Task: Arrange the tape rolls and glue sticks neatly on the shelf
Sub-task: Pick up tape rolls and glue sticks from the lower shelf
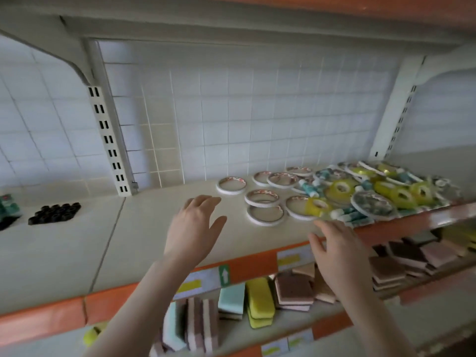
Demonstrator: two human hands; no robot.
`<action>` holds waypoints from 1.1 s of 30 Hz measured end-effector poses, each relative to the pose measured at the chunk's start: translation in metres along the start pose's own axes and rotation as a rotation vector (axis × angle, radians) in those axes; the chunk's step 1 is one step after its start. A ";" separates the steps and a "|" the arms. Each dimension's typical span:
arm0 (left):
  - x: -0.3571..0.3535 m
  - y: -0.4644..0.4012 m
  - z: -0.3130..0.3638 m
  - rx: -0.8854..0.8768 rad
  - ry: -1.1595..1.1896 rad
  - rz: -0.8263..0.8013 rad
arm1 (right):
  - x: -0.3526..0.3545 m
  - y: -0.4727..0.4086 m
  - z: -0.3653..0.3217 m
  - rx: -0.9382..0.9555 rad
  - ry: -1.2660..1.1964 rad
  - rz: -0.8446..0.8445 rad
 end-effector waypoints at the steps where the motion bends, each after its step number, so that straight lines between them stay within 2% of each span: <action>1: -0.014 -0.008 0.013 -0.001 0.002 -0.002 | -0.002 -0.009 0.014 0.023 -0.002 -0.002; 6: -0.059 -0.033 0.050 0.043 0.019 -0.024 | -0.011 -0.048 0.069 0.042 -0.066 -0.009; 12: -0.077 -0.047 0.052 0.101 -0.027 -0.038 | -0.039 -0.089 0.086 0.057 -0.127 -0.049; 21: -0.108 -0.074 0.043 0.094 -0.044 -0.115 | -0.083 -0.139 0.079 0.090 -0.114 -0.197; 26: -0.126 -0.076 0.042 0.014 -0.044 -0.172 | -0.123 -0.169 0.069 0.163 0.015 -0.312; 29: -0.125 -0.075 0.044 -0.011 0.000 -0.141 | -0.143 -0.180 0.059 0.235 0.089 -0.388; 33: -0.124 -0.074 0.044 -0.071 -0.032 -0.089 | -0.159 -0.180 0.054 0.229 0.095 -0.488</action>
Point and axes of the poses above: each hand's wrist, its own y-axis away from the middle knuckle, its own x-axis out of the back of the hand, z = x × y, the point moved 8 cm from there along -y, towards the middle knuckle, and after that the axes turned 6 degrees about y, right-handed, at the moved point
